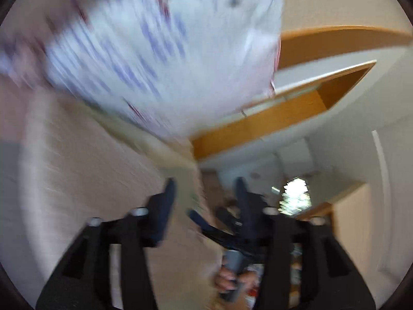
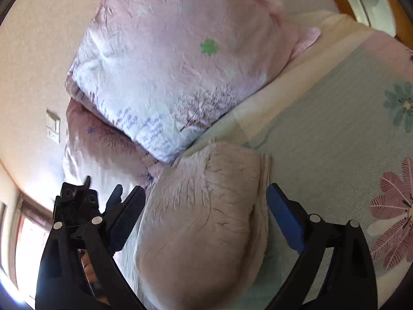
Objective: Fold small clothes
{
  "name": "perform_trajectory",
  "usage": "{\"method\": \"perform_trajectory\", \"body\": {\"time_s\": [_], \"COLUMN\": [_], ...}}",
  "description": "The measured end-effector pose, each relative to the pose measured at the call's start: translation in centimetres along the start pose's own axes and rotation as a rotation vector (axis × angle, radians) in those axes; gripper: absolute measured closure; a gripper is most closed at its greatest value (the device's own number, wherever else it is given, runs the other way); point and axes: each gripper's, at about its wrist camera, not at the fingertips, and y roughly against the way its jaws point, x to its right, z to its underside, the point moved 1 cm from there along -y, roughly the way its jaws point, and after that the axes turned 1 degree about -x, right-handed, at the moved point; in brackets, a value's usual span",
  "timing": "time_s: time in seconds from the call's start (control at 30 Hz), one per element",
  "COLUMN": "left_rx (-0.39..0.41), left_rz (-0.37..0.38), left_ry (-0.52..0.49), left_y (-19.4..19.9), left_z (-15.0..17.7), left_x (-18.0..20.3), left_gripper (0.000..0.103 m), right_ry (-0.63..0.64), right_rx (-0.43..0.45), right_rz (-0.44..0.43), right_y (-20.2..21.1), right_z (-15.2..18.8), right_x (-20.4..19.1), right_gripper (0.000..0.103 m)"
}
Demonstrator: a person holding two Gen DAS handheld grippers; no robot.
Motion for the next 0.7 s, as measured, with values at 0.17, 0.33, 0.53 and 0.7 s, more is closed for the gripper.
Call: {"method": "perform_trajectory", "body": {"time_s": [0.17, 0.33, 0.53, 0.7], "left_rx": [-0.03, -0.199, -0.189, -0.143], "left_rz": [-0.323, -0.395, -0.392, -0.274], "left_ry": [-0.01, -0.034, -0.059, -0.091], "left_y": [2.7, -1.4, -5.1, 2.1], "left_z": [0.2, 3.1, 4.0, 3.9], "left_x": [-2.7, -4.2, -4.8, -3.6], "left_gripper": [0.03, 0.03, 0.046, 0.066], "right_ry": [-0.081, -0.072, -0.121, -0.015], "right_rx": [-0.184, -0.212, -0.251, -0.233], "right_rz": [0.036, 0.046, -0.023, -0.194], "right_y": [-4.5, -6.1, -7.7, -7.1], "right_z": [-0.7, -0.5, 0.6, 2.0], "right_x": [1.6, 2.0, 2.6, -2.9], "right_gripper": [0.005, 0.008, 0.07, 0.079]}}
